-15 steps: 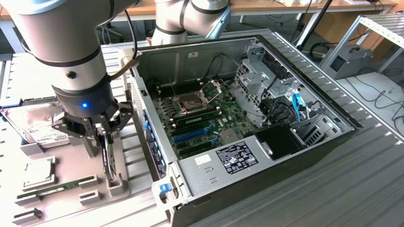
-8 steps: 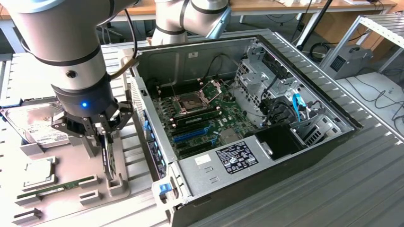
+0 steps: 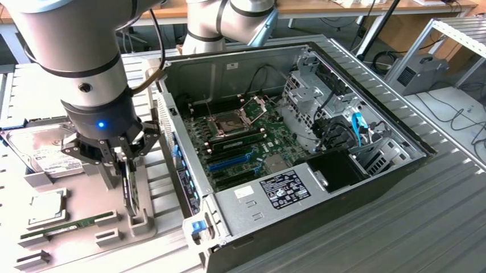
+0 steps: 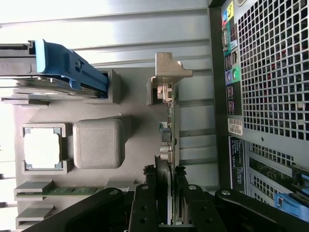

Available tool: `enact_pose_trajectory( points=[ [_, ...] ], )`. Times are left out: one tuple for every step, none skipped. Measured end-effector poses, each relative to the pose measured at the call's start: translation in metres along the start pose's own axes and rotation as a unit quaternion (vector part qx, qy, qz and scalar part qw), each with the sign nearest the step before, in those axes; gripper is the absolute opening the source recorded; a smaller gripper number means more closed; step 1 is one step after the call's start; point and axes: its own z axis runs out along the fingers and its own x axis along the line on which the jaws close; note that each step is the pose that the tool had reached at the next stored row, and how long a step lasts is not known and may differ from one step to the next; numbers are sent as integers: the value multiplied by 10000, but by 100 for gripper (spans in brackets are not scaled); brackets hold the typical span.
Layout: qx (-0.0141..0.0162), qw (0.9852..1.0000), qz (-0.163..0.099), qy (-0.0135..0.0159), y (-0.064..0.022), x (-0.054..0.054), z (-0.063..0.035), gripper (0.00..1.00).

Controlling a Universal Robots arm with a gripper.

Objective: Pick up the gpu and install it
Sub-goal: 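Pick up the gpu and move the gpu toward the slot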

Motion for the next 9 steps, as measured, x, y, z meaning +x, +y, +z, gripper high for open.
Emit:
enact_pose_trajectory(
  points=[
    [0,10000,0,0,0,0,-3,26],
    [0,10000,0,0,0,0,-4,26],
    [0,10000,0,0,0,0,-6,26],
    [0,10000,0,0,0,0,-8,26],
    [0,10000,0,0,0,0,-8,26],
    [0,10000,0,0,0,0,-12,26],
    [0,10000,0,0,0,0,-21,26],
    [0,10000,0,0,0,0,-22,26],
    [0,10000,0,0,0,0,-24,26]
  ],
)
